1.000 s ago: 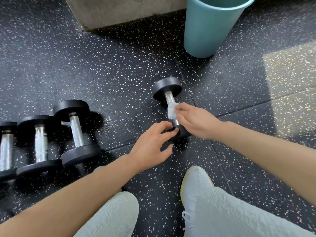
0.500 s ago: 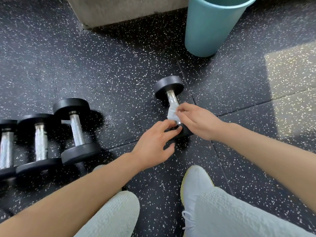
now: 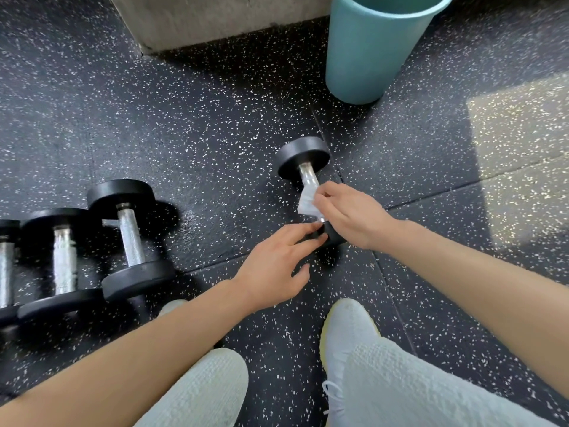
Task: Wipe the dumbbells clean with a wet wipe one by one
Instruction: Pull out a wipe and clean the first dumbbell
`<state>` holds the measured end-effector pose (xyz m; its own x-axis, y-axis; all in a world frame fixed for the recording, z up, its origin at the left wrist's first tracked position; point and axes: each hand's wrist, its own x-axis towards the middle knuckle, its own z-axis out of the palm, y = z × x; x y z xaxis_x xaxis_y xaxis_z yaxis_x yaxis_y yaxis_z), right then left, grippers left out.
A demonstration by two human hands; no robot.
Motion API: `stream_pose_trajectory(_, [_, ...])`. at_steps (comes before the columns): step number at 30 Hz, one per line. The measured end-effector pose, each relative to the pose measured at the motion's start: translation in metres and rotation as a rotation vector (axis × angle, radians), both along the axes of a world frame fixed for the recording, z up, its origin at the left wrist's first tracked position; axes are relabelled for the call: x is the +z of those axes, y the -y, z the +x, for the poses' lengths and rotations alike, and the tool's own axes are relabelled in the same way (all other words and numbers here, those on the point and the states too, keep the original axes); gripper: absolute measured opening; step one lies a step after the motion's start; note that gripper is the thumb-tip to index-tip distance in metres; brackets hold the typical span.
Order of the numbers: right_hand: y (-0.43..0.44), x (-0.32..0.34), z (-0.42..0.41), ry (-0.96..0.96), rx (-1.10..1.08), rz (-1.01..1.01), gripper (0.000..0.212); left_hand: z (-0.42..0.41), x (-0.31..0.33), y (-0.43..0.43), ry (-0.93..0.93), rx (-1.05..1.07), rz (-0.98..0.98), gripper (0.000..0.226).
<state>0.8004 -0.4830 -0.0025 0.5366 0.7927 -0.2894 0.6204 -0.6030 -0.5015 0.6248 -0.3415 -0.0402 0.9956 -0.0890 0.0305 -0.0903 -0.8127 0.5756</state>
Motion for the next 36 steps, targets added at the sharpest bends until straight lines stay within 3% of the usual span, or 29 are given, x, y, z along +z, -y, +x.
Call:
stream_pose_trajectory(12, [0.016, -0.005, -0.005, 0.047, 0.029, -0.053, 0.056, 0.005, 0.002, -0.002, -0.011, -0.062, 0.038, 0.062])
stream_pose_trajectory(20, [-0.024, -0.015, 0.020, 0.087, 0.008, -0.027, 0.050, 0.009, 0.008, 0.002, -0.029, -0.081, 0.045, 0.062])
stream_pose_trajectory(28, [0.016, -0.006, -0.001, 0.070, 0.059, -0.067, 0.050, 0.017, 0.011, 0.002, -0.085, -0.087, 0.071, 0.058])
stream_pose_trajectory(36, [-0.032, -0.015, 0.031, 0.107, 0.039, -0.060, 0.042, 0.015, 0.009, -0.001, -0.077, -0.124, 0.101, 0.064])
